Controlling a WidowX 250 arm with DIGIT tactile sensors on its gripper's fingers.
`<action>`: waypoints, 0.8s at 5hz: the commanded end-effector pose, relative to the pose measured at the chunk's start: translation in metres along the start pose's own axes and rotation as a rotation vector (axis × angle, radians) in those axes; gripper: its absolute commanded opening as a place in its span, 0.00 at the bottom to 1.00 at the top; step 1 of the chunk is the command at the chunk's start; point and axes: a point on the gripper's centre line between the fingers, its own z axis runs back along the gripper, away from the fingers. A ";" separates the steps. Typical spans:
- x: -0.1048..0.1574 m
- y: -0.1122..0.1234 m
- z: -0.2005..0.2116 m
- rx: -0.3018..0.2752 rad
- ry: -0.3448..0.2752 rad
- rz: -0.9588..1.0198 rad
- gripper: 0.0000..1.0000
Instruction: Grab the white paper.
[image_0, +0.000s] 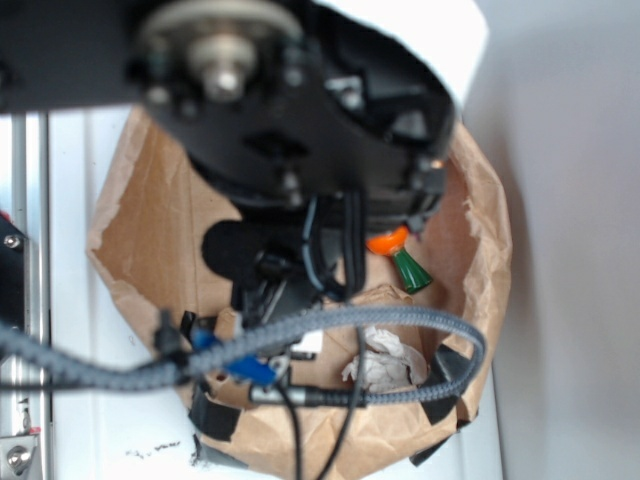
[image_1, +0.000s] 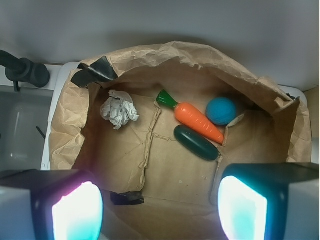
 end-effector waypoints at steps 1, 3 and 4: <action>0.000 0.000 -0.017 0.009 -0.099 -0.020 1.00; -0.011 0.006 -0.060 0.086 -0.076 -0.102 1.00; 0.005 0.016 -0.091 0.115 -0.048 -0.104 1.00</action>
